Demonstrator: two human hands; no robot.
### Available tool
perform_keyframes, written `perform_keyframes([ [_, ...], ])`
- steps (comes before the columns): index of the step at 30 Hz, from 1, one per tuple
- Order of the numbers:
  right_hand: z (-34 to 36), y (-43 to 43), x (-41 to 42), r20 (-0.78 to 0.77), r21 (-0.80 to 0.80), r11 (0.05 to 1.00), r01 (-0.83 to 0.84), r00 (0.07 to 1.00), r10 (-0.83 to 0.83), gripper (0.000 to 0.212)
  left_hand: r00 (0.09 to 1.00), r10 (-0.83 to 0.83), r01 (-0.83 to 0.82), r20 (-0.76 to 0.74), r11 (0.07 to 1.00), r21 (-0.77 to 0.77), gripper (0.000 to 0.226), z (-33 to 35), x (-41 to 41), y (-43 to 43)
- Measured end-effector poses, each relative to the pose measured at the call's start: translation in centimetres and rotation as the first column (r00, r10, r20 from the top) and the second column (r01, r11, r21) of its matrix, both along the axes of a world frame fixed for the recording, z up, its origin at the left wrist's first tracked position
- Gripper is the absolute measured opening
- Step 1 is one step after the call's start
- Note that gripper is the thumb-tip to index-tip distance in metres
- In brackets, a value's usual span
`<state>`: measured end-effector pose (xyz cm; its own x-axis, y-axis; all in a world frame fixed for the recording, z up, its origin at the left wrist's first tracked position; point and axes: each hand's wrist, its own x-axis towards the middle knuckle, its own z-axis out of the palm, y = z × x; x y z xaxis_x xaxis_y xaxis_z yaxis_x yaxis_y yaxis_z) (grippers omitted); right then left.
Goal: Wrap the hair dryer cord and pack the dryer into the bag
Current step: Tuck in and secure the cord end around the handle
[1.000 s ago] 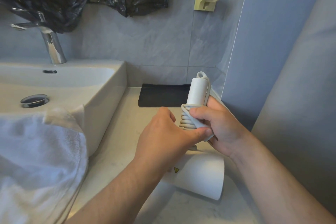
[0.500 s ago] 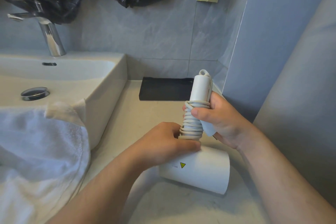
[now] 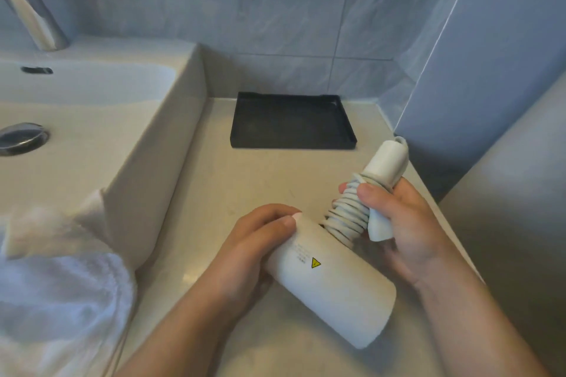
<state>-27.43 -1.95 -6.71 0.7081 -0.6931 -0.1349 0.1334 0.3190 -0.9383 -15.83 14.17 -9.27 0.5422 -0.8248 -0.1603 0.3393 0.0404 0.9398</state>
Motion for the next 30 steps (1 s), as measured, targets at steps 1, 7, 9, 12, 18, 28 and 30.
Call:
perform_keyframes([
  [1,0.0,0.3,0.3,0.001,0.057,0.997,0.045,0.999,-0.046,0.043,1.0,0.011,-0.011,-0.004,1.0,0.012,0.048,-0.1,-0.1,0.2],
  [7,3.2,2.2,1.4,-0.032,0.196,0.955,0.224,0.975,-0.222,0.045,0.983,0.14,-0.12,-0.116,0.979,0.164,0.071,1.8,0.0,1.0],
  [9,5.5,3.0,1.5,-0.056,0.256,0.943,0.214,0.977,-0.206,0.029,0.978,0.178,-0.152,-0.112,0.966,0.208,0.068,4.3,0.0,1.5],
  [12,9.7,4.6,1.6,-0.039,0.337,0.931,0.142,0.99,-0.137,0.021,0.963,0.254,-0.224,-0.09,0.94,0.257,0.064,8.9,-0.3,3.0],
  [18,19.8,6.8,2.6,-0.037,0.336,0.931,-0.145,0.985,0.167,0.01,0.884,0.453,-0.415,-0.113,0.873,0.256,0.078,18.1,-0.3,7.3],
  [28,29.0,15.1,6.4,0.203,0.277,0.809,-0.519,0.854,0.478,0.039,0.716,0.697,-0.692,-0.028,0.715,0.104,0.072,28.1,-1.3,16.2],
  [30,29.4,17.4,7.3,0.199,0.31,0.767,-0.562,0.827,0.525,0.043,0.671,0.74,-0.735,-0.05,0.672,0.088,0.066,28.9,-1.6,18.3],
])
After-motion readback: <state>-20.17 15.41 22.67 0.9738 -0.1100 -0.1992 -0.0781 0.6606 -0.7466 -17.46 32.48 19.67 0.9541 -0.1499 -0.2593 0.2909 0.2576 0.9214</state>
